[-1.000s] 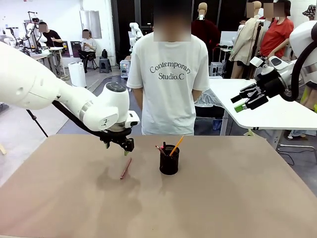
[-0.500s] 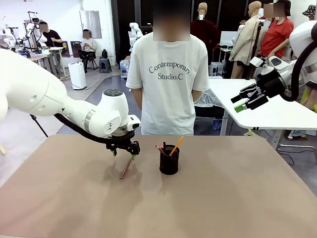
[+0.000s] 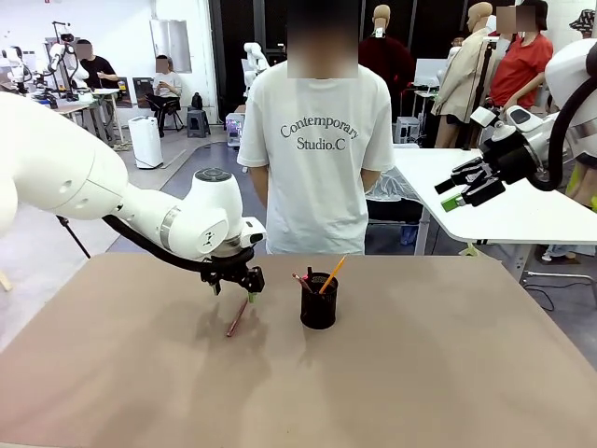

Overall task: Place the pens into the pen holder.
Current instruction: Pick up a writing instrument from the table and place it into the Pen holder.

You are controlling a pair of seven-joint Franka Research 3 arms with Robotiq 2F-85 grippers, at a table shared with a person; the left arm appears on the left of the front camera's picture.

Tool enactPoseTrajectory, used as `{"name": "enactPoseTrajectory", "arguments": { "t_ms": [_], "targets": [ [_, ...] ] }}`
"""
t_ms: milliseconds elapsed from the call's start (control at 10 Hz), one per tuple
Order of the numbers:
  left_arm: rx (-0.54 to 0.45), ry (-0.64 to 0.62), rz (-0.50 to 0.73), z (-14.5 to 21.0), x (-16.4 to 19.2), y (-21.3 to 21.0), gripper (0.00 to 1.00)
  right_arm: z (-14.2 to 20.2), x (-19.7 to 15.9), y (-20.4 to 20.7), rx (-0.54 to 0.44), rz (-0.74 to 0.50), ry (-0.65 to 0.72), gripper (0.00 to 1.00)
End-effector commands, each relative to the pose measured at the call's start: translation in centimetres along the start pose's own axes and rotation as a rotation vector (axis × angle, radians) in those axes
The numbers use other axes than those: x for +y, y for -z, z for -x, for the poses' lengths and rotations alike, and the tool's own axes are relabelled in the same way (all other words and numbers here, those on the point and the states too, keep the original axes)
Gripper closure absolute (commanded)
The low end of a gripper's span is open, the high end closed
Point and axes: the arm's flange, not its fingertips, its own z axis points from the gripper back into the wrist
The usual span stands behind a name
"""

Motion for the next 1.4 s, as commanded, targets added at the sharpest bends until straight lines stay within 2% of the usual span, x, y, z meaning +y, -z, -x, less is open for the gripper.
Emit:
{"name": "enactPoseTrajectory", "arguments": {
  "t_ms": [0,500,800,1300],
  "targets": [
    [0.044,0.023,-0.035,-0.2,-0.5,0.5,0.0,-0.3,0.2,0.1,0.012,0.012,0.01,0.0],
    [0.063,0.026,-0.011,-0.4,-0.7,1.2,0.0,-0.3,0.2,0.1,0.012,0.012,0.01,0.0],
    [0.036,0.023,-0.026,-0.6,-0.5,1.8,0.0,-0.3,0.2,0.1,0.012,0.012,0.01,0.0],
    [0.1,0.034,-0.019,-0.6,-0.7,1.4,0.97,-0.3,0.2,0.1,0.012,0.012,0.01,0.0]
  ]
}}
